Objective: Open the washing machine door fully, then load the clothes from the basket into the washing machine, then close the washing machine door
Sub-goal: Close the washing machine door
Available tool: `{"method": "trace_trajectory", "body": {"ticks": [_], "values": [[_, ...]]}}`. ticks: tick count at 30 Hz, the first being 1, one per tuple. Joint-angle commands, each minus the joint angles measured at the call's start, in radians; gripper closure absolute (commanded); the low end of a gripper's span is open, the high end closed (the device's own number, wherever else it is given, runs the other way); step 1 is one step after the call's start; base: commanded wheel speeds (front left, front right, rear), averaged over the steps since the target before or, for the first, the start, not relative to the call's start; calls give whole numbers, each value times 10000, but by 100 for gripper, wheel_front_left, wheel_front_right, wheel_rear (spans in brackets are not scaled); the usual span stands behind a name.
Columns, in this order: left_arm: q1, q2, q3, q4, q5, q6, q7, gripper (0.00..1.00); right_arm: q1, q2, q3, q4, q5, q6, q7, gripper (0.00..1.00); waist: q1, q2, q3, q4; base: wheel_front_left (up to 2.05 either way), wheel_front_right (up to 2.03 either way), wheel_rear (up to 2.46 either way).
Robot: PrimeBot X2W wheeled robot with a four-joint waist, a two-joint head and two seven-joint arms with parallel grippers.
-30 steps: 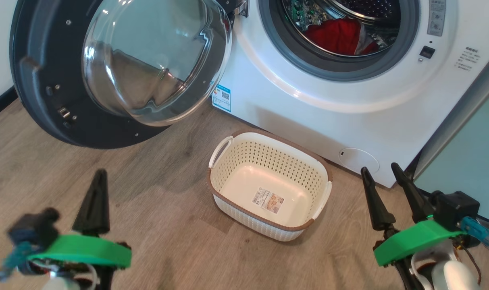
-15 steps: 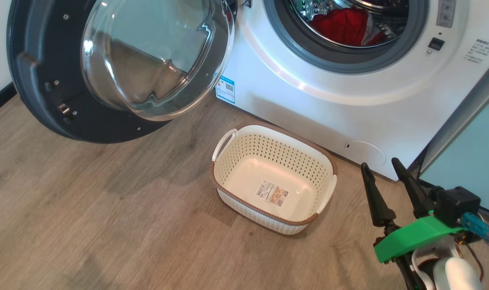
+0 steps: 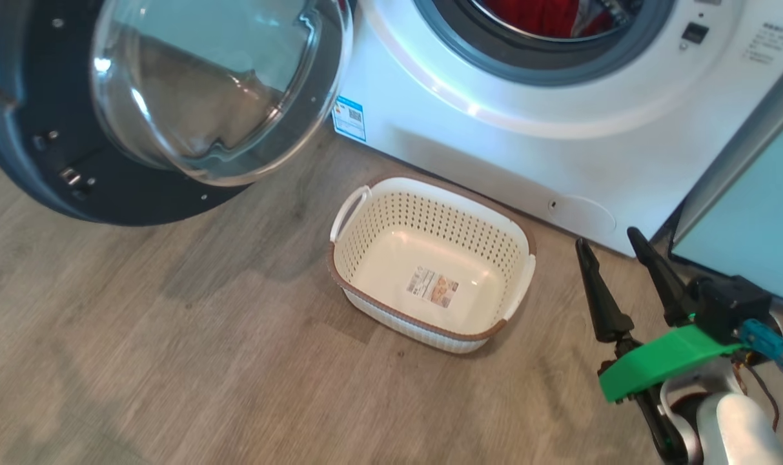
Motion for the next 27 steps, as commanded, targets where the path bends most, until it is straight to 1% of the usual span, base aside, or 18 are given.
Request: {"method": "trace_trajectory", "body": {"ticks": [1, 2, 3, 6, 9, 12, 13, 14, 19, 27], "values": [[-550, 805, 235, 210, -42, 106, 129, 100, -490, -74, 256, -459, -117, 0, 66, 0, 0, 0, 181, -123, 0, 0, 0], [-832, 900, 161, 932, -82, 163, 236, 100, -573, -108, 280, -539, -145, 0, 123, 0, 0, 0, 332, -200, 0, 0, 0], [-930, 948, 72, 1253, -51, 177, 312, 100, -615, -123, 299, -576, -160, 0, 150, 0, 0, 0, 409, -241, 0, 0, 0], [-1170, 1041, -241, 2060, 74, 153, 576, 100, -756, -182, 362, -670, -200, 0, 242, 0, 0, 0, 652, -367, 0, 0, 0], [-1413, 1021, -602, 2635, 150, 7, 989, 100, -915, -260, 423, -757, -233, 0, 331, 0, 0, 0, 915, -495, 0, 0, 0], [-1584, 956, -1072, 3073, 296, -133, 1510, 100, -1086, -327, 467, -835, -263, 0, 410, 0, 0, 0, 1157, -632, 0, 0, 0], [-1584, 956, -1072, 3073, 296, -133, 1510, 100, -1086, -327, 467, -835, -263, 0, 410, 0, 0, 0, 1157, -632, 0, 0, 0], [-1714, 858, -1270, 3334, 304, -234, 1801, 100, -1170, -355, 497, -875, -280, 0, 447, 0, 0, 0, 1284, -726, 0, 0, 0], [-1914, 728, -1478, 3832, 328, -408, 2092, 100, -1285, -392, 511, -943, -310, 0, 507, 0, 0, 0, 1501, -888, 0, 0, 0], [-2218, 564, -1738, 4530, 478, -730, 2271, 100, -1403, -439, 454, -1011, -343, 0, 548, 0, 0, 0, 1766, -1009, 0, 0, 0]]}}
